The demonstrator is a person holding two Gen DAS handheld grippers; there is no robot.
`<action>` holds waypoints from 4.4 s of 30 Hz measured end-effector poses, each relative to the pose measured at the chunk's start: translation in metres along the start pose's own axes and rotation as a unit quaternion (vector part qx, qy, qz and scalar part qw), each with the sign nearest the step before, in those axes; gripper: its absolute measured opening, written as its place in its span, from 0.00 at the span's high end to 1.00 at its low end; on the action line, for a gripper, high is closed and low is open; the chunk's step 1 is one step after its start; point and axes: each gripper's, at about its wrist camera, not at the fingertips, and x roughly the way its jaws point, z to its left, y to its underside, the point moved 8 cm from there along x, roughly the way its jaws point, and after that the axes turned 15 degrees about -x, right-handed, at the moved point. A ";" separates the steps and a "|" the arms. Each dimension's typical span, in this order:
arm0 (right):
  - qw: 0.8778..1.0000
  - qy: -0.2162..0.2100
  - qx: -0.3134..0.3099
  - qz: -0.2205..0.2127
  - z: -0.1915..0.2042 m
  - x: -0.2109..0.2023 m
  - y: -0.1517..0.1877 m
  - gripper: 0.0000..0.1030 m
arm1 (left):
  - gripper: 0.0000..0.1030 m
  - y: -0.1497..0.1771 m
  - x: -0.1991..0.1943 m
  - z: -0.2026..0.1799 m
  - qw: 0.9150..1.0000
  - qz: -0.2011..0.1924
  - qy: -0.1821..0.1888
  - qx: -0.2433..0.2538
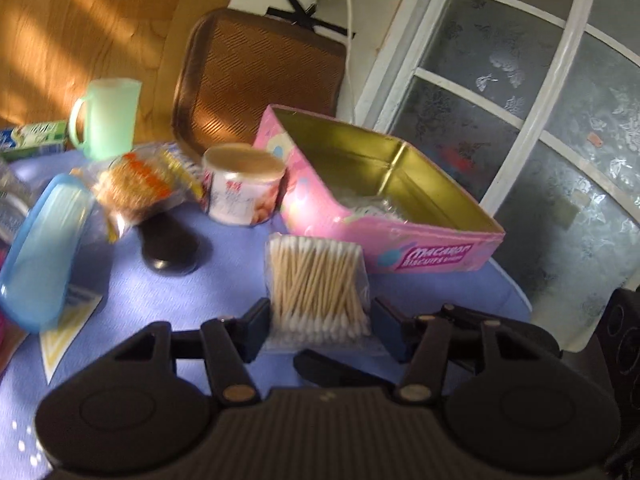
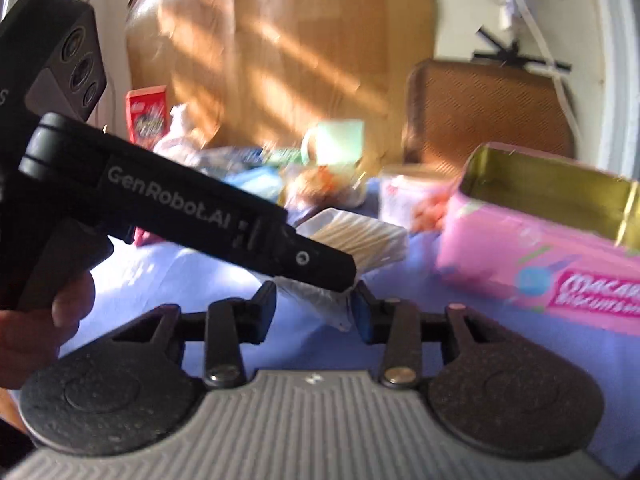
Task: Organize soft objects
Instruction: 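Carry the cotton swab bag into the pink tin and release it, then move the left gripper to the pink fuzzy cloth and grasp it, then lower the pink cloth into the pink tin and open the left gripper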
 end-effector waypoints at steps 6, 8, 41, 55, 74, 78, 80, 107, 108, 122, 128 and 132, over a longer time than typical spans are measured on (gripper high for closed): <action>0.995 0.097 0.004 -0.036 -0.068 -0.016 -0.015 0.58 | 0.47 -0.038 0.034 -0.067 0.997 -0.019 0.040 0.056; 0.992 0.123 0.018 -0.029 -0.093 -0.015 -0.010 0.58 | 0.47 -0.044 0.056 -0.088 0.997 -0.017 0.049 0.064; 0.993 -0.044 0.106 0.014 -0.014 0.030 -0.030 0.59 | 0.37 0.026 -0.097 0.112 0.988 -0.099 -0.094 -0.066; 0.976 -0.198 -0.082 0.046 0.151 0.121 -0.089 0.58 | 0.34 0.042 -0.194 0.202 0.956 -0.185 -0.141 -0.181; 0.987 -0.124 -0.096 0.023 0.114 0.026 -0.034 0.89 | 0.21 0.047 -0.157 0.172 0.972 -0.139 -0.067 -0.177; 0.990 -0.127 -0.056 0.027 0.113 0.021 -0.027 0.67 | 0.11 0.049 -0.146 0.158 0.976 -0.126 -0.065 -0.164; 0.991 -0.125 -0.049 0.028 0.113 0.022 -0.025 0.57 | 0.08 0.050 -0.144 0.153 0.977 -0.123 -0.069 -0.158; 0.963 -0.263 -0.021 0.061 0.143 0.041 -0.016 0.38 | 0.28 0.040 -0.122 0.140 0.984 -0.077 -0.062 -0.149; 0.963 -0.261 -0.024 0.061 0.145 0.042 -0.016 0.38 | 0.29 0.040 -0.117 0.139 0.984 -0.071 -0.064 -0.151; 0.998 -0.026 0.043 -0.038 -0.002 0.002 -0.035 0.57 | 0.29 -0.047 -0.029 0.005 0.997 -0.070 0.014 0.011; 0.993 0.074 0.088 -0.020 -0.092 0.008 -0.022 0.57 | 0.22 -0.072 0.044 -0.063 0.995 -0.059 0.046 0.066; 0.978 0.160 0.129 0.038 -0.137 0.024 0.002 0.56 | 0.22 -0.074 0.058 -0.062 0.996 -0.072 0.017 0.056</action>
